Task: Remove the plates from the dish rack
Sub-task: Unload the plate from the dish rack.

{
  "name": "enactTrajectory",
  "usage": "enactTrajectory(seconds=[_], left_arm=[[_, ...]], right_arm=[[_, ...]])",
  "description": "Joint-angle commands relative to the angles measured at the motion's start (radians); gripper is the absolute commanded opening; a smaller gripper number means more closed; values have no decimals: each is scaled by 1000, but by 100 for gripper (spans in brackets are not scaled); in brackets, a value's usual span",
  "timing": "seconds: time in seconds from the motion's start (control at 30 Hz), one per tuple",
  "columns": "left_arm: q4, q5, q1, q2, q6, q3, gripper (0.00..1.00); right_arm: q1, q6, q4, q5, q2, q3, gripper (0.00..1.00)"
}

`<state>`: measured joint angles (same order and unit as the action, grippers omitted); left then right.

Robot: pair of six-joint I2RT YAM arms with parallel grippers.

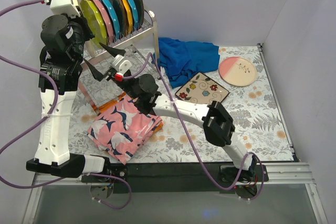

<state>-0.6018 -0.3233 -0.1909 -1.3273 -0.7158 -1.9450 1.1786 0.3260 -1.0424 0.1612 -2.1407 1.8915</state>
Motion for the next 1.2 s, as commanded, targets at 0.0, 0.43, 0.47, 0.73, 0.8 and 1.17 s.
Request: enactTrajectory(seconds=[0.0, 0.43, 0.47, 0.73, 0.8, 1.17], left_arm=[[91, 89, -5, 88, -31, -17, 0], [114, 110, -5, 118, -53, 34, 0], [122, 118, -5, 125, -56, 58, 0], [145, 139, -5, 138, -73, 96, 0], [148, 151, -5, 142, -73, 100, 0], [186, 263, -5, 155, -48, 77, 0]], right_arm=[[1, 59, 65, 24, -111, 229, 78], [-31, 48, 105, 44, -268, 457, 65], [-33, 47, 107, 43, -269, 460, 64], [-47, 27, 120, 21, -295, 497, 44], [-48, 25, 120, 8, -298, 508, 20], [-48, 67, 22, -28, -226, 434, 1]])
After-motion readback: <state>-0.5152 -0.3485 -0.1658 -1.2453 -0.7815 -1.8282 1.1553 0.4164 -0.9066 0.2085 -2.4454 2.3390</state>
